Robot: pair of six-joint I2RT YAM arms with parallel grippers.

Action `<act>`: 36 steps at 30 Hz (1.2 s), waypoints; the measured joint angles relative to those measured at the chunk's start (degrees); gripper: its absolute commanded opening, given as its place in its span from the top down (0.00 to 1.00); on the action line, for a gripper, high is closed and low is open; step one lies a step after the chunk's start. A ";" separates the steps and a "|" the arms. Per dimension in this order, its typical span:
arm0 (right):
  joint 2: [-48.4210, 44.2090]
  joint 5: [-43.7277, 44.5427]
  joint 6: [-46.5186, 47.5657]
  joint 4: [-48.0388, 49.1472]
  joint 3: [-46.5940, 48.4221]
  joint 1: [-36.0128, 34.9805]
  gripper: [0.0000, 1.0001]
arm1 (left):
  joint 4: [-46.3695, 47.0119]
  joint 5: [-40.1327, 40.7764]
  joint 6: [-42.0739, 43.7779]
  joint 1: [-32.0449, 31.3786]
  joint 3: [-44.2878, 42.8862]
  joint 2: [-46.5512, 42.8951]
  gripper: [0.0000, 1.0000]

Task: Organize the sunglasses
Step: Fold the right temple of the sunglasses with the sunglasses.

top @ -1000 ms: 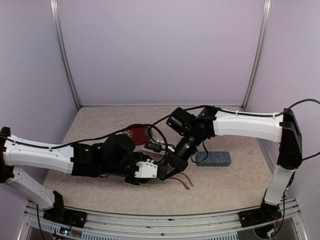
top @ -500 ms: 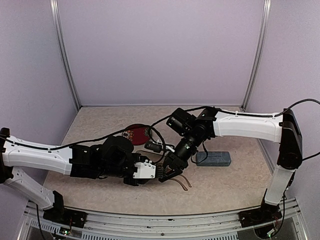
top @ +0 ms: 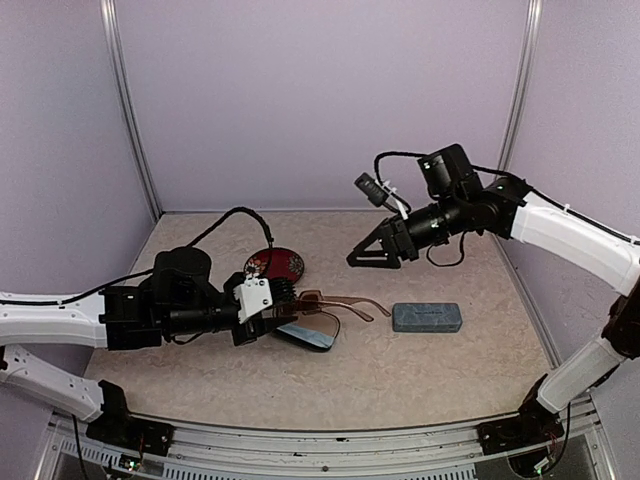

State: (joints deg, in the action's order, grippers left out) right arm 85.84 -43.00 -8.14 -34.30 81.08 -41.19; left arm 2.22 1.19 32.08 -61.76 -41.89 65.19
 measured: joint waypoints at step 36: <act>2.43 15.87 -13.75 19.61 -13.88 1.79 0.53 | 17.09 -0.76 -37.22 5.38 2.75 5.46 0.91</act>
State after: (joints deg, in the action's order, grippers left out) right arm 88.27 -27.14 -21.89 -14.70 67.20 -39.40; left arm 19.31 0.43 -5.15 -56.38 -39.13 70.65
